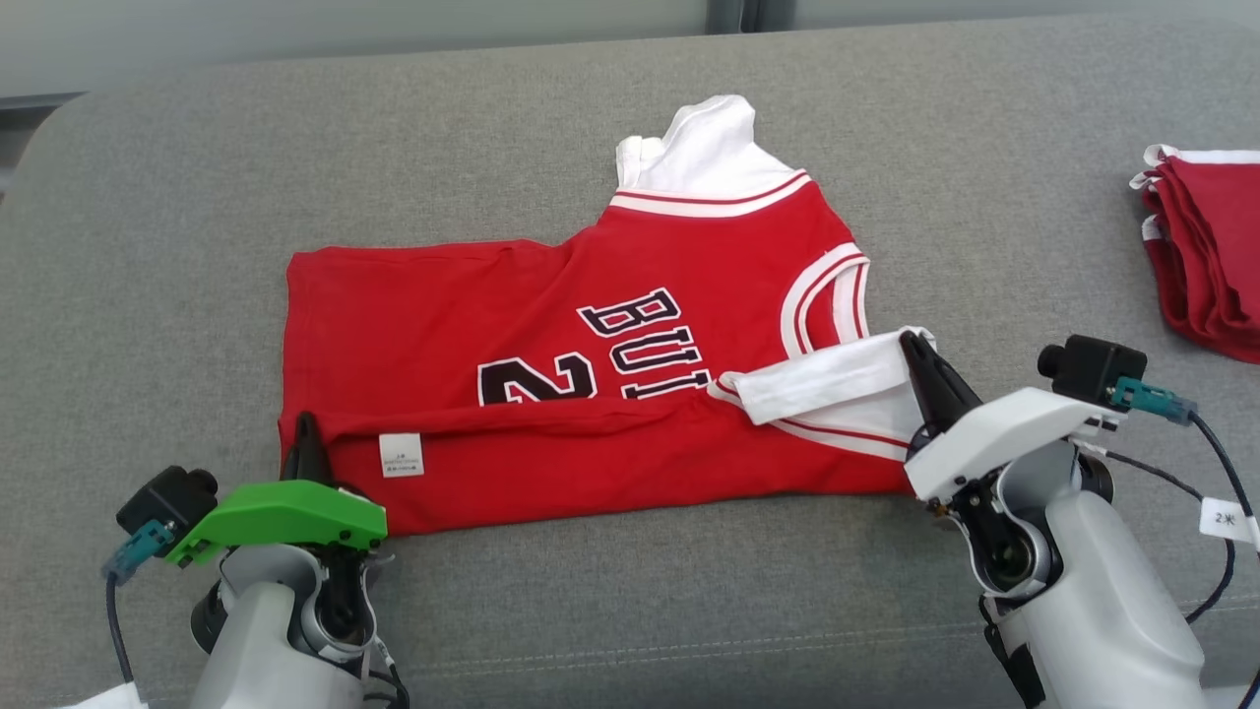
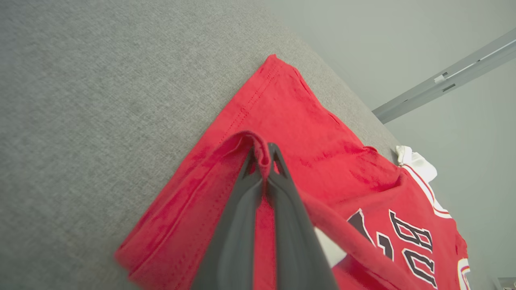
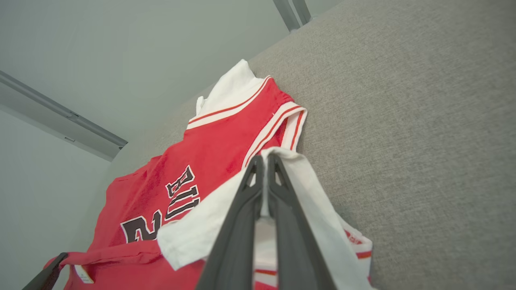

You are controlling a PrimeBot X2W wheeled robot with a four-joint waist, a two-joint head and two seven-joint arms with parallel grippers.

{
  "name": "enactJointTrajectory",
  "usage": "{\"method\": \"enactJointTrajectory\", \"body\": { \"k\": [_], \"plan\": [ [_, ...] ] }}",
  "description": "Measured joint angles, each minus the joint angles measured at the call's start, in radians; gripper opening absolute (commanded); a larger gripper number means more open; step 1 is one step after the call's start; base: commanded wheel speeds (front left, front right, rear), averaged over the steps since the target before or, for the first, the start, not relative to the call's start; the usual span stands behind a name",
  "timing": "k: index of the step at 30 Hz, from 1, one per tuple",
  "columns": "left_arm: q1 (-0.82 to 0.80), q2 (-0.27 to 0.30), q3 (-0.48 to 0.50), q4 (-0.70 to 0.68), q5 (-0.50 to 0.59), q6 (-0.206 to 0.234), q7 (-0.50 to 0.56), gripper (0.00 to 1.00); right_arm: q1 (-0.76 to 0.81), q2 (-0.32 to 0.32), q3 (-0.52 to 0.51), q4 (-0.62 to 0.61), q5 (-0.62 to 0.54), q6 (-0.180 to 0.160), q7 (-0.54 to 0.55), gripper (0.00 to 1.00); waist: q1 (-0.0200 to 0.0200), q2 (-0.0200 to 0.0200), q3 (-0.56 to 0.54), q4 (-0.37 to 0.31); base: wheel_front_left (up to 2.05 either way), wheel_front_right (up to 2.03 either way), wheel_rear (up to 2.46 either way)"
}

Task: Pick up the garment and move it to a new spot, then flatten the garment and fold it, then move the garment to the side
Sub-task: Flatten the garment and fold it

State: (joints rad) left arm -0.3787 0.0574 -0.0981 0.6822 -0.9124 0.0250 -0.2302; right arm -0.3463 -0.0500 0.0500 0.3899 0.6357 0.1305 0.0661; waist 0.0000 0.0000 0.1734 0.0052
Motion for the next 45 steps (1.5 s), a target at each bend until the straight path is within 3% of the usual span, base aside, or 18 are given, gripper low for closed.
{"method": "enactJointTrajectory", "body": {
  "k": [7, 8, 9, 10, 11, 12, 21, 29, 38, 45],
  "plan": [
    [-0.097, 0.003, -0.003, 0.148, 0.018, -0.016, -0.009, 0.0, -0.137, 0.0, 0.038, 0.189, 0.007, 0.0, -0.035, 0.0, 0.0, 0.0, 0.042, 0.004, 0.0, 0.0, 0.0],
    [-0.106, 0.003, -0.003, 0.16, 0.018, -0.021, -0.012, 0.0, -0.149, 0.0, 0.045, 0.203, 0.012, 0.0, -0.042, 0.17, 0.0, 0.0, 0.044, 0.004, 0.0, 0.0, 0.0],
    [-0.115, 0.004, -0.002, 0.171, 0.019, -0.025, -0.015, 0.16, -0.16, -0.001, 0.059, 0.215, 0.026, 0.0, -0.045, 0.4, 0.0, 0.0, 0.046, 0.004, 0.0, 0.0, 0.0],
    [-0.121, 0.004, 0.0, 0.179, 0.02, -0.026, -0.017, 0.43, -0.167, -0.001, 0.078, 0.221, 0.04, 0.0, -0.049, 0.78, 0.0, 0.0, 0.047, 0.004, 0.0, 0.0, 0.0],
    [-0.126, 0.005, 0.001, 0.184, 0.025, -0.029, -0.019, 0.81, -0.175, -0.001, 0.095, 0.223, 0.051, 0.0, -0.052, 1.0, 0.0, 0.0, 0.047, 0.004, 0.0, 0.0, 0.0],
    [-0.13, 0.006, 0.001, 0.189, 0.032, -0.034, -0.022, 1.0, -0.18, 0.001, 0.113, 0.227, 0.055, 0.0, -0.061, 1.0, 0.0, 0.0, 0.046, 0.004, 0.0, 0.0, 0.0],
    [-0.128, 0.013, 0.021, 0.187, 0.067, -0.051, -0.031, 1.0, -0.198, -0.026, 0.233, 0.215, 0.096, 0.0, -0.178, 1.0, 0.0, 0.0, 0.032, 0.011, 0.0, 0.0, 0.0],
    [-0.042, 0.019, 0.053, 0.096, 0.144, -0.061, -0.032, 1.0, -0.207, -0.084, 0.315, 0.184, 0.113, 0.0, -0.293, 1.0, 0.0, 0.0, 0.001, 0.011, 0.0, 0.0, 0.0],
    [0.118, 0.02, 0.096, -0.031, 0.18, -0.06, -0.032, 1.0, -0.103, -0.143, 0.277, 0.101, 0.105, 0.0, -0.323, 1.0, 0.0, 0.0, -0.056, 0.006, 0.0, 0.0, 0.0],
    [0.23, 0.017, 0.091, -0.077, 0.165, -0.038, 0.016, 1.0, 0.039, -0.127, 0.191, 0.045, 0.069, 0.0, -0.328, 1.0, 0.0, 0.0, -0.099, -0.004, 0.0, 0.0, 0.0]
  ]
}}
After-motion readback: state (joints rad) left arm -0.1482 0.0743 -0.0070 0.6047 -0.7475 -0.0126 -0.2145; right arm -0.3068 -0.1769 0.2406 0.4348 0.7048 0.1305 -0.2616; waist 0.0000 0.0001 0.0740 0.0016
